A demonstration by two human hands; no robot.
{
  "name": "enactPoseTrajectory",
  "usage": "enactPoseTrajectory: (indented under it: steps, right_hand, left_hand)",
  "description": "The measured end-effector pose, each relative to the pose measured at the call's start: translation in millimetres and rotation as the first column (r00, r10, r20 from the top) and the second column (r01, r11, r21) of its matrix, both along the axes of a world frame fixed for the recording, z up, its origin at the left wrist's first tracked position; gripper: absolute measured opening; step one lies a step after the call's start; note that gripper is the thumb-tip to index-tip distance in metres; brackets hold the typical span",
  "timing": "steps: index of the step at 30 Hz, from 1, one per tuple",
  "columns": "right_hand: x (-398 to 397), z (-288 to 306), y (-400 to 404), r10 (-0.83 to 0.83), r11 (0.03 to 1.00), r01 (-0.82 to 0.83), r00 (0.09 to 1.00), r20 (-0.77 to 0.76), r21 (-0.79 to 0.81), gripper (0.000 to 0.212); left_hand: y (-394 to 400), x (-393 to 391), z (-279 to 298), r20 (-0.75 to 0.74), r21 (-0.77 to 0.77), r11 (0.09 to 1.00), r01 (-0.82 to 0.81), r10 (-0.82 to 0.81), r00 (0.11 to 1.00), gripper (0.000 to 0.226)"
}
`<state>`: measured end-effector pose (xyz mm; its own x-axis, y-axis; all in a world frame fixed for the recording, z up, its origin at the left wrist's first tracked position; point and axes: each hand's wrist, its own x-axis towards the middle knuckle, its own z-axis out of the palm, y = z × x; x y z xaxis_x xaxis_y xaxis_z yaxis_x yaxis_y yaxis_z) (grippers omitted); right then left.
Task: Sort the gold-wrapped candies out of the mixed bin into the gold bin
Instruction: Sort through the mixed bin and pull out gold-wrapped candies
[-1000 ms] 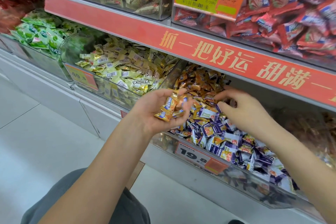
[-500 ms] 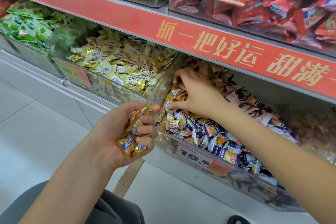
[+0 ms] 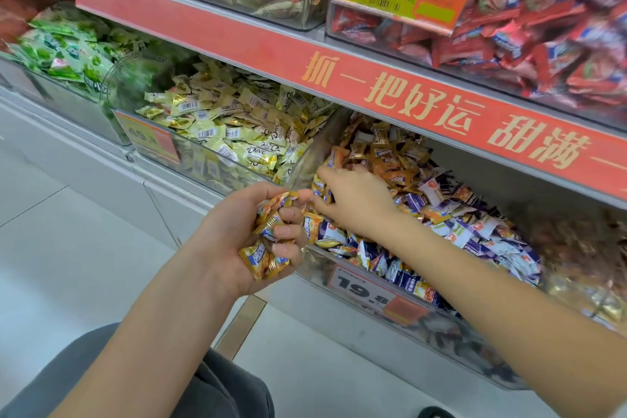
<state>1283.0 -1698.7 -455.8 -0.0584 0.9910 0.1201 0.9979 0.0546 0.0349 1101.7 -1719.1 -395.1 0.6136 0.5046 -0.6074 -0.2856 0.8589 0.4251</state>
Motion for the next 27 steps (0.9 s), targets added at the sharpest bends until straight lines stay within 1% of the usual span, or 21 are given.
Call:
enactPoseTrajectory:
  steps: [1,2,3,4,5,6,7,8,10,11,14,16,17,18,21,24,27]
  right_hand:
    - [2,1,0,0.022,0.999,-0.023,0.999,-0.038,-0.032,0.032]
    - [4,5,-1,0.023,0.997,-0.032,0.993,-0.118,-0.076,0.032]
    - [5,11,-2,-0.01,0.992,-0.021,0.968,-0.25,-0.123,0.034]
    - [7,18,-5,-0.071,0.986,0.001,0.906,-0.418,-0.167,0.039]
    - [9,25,-7,-0.148,0.978,0.032,0.803,-0.577,-0.207,0.046]
    - [13,30,-10,-0.216,0.968,0.056,0.683,-0.698,-0.245,0.051]
    - [17,34,-14,-0.268,0.957,0.068,0.57,-0.777,-0.28,0.051]
    - [21,38,-19,-0.304,0.948,0.064,0.461,-0.834,-0.311,0.045]
    - [26,43,-31,-0.33,0.942,0.015,0.219,-0.918,-0.335,0.026]
    - [28,46,-37,-0.334,0.942,0.018,0.095,-0.938,-0.334,0.023]
    - [32,53,-60,-0.296,0.935,0.118,-0.261,-0.919,-0.334,0.021]
    - [32,59,-77,-0.23,0.924,0.16,-0.49,-0.841,-0.346,0.015]
    - [35,61,-87,-0.203,0.919,0.164,-0.579,-0.79,-0.357,0.014]
    - [38,63,-97,-0.186,0.915,0.163,-0.644,-0.742,-0.37,0.014]
    - [50,69,-133,-0.126,0.906,0.174,-0.761,-0.637,-0.387,0.016]
    - [67,82,-176,-0.038,0.899,0.219,-0.825,-0.564,-0.38,0.018]
    - [95,92,-226,0.085,0.919,0.265,-0.857,-0.508,-0.292,0.053]
  left_hand:
    - [0,-1,0,0.006,-0.002,1.0,-0.002,0.002,1.0,0.017]
    - [-1,-1,1,0.013,-0.007,1.0,-0.003,0.003,1.0,0.017]
    - [-1,-2,1,0.018,-0.011,1.0,-0.004,0.004,1.0,0.017]
    - [0,-2,1,0.021,-0.012,1.0,-0.003,0.004,1.0,0.017]
    - [-1,-2,1,0.022,-0.011,1.0,-0.003,0.003,1.0,0.017]
    - [-1,-1,1,0.024,-0.009,1.0,-0.003,0.003,1.0,0.016]
    - [-1,0,1,0.028,-0.009,1.0,-0.004,0.005,1.0,0.016]
    - [-1,1,1,0.034,-0.01,1.0,-0.006,0.007,0.999,0.016]
    - [-3,4,0,0.044,-0.01,1.0,-0.004,0.004,0.999,0.016]
    - [-4,7,1,0.049,-0.01,1.0,0.006,-0.005,0.999,0.016]
    - [-8,18,2,0.065,-0.007,0.998,0.057,-0.056,0.996,0.016]
    - [-12,26,4,0.047,0.002,0.996,0.087,-0.087,0.995,0.016]
    - [-15,29,6,0.039,0.006,0.995,0.099,-0.099,0.994,0.017]
    - [-18,33,7,0.038,0.008,0.994,0.11,-0.11,0.993,0.019]
    - [-33,47,10,0.038,0.015,0.985,0.172,-0.173,0.984,0.021]
    - [-52,65,13,0.036,0.023,0.969,0.245,-0.246,0.969,0.02]
    - [-76,97,25,0.042,0.059,0.929,0.366,-0.369,0.929,0.02]
